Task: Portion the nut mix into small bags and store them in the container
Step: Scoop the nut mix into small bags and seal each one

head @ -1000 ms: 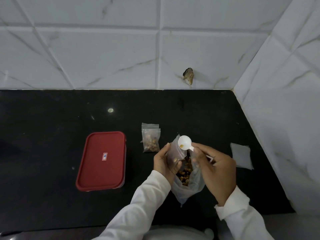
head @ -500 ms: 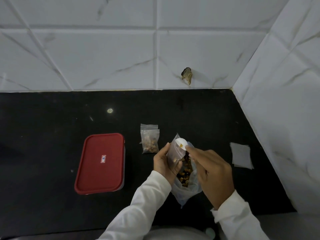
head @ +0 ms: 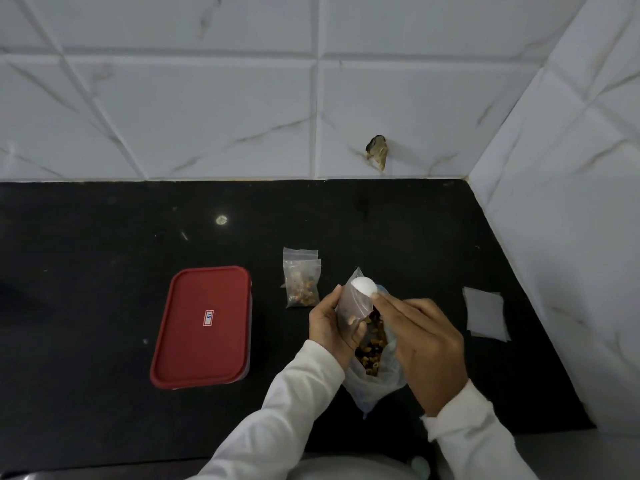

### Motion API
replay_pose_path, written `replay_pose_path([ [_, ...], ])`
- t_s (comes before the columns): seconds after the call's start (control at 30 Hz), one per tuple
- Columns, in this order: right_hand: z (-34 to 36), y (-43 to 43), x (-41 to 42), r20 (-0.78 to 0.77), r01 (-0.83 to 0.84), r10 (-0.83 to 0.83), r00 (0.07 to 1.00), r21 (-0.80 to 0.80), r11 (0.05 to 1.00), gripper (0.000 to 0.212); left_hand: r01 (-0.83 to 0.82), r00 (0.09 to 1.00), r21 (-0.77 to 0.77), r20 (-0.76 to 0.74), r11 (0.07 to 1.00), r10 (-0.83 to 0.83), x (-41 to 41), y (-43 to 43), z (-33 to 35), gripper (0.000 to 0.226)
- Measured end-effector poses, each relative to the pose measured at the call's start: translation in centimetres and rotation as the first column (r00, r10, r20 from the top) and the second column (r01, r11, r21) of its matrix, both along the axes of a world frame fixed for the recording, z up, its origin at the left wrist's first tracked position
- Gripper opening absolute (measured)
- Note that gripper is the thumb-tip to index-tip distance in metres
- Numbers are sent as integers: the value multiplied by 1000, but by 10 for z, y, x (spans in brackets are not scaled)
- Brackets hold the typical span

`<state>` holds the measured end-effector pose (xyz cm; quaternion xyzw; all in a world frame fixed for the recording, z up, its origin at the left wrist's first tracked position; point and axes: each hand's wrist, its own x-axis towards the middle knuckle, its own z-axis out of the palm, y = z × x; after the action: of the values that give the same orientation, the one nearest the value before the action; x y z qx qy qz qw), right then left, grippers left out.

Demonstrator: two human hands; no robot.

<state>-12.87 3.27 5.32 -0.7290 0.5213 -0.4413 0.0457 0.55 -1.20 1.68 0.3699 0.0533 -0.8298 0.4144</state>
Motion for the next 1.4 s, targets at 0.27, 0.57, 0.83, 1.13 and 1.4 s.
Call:
replay_pose_path([
  [0.27, 13, 6, 1, 312, 162, -239, 920, 254, 954, 20, 3, 1000, 18, 18, 1000, -3, 1, 1, -1, 46],
  [0.57, -23, 12, -17, 245, 126, -394, 886, 690, 713, 15, -85, 996, 9, 33, 996, 84, 20, -2, -4, 43],
  [0.83, -61, 10, -8, 106, 144, -339, 935, 759, 635, 21, -149, 988, 8, 47, 989, 148, 31, 2, -11, 55],
  [1.13, -10, 10, 17, 313, -18, -198, 929, 574, 819, 38, -167, 974, -60, 142, 984, 174, 30, 5, -14, 52],
  [1.4, -9, -8, 34, 125, 19, -106, 986, 558, 830, 30, -157, 959, -269, 187, 950, 211, 20, 8, -4, 21],
])
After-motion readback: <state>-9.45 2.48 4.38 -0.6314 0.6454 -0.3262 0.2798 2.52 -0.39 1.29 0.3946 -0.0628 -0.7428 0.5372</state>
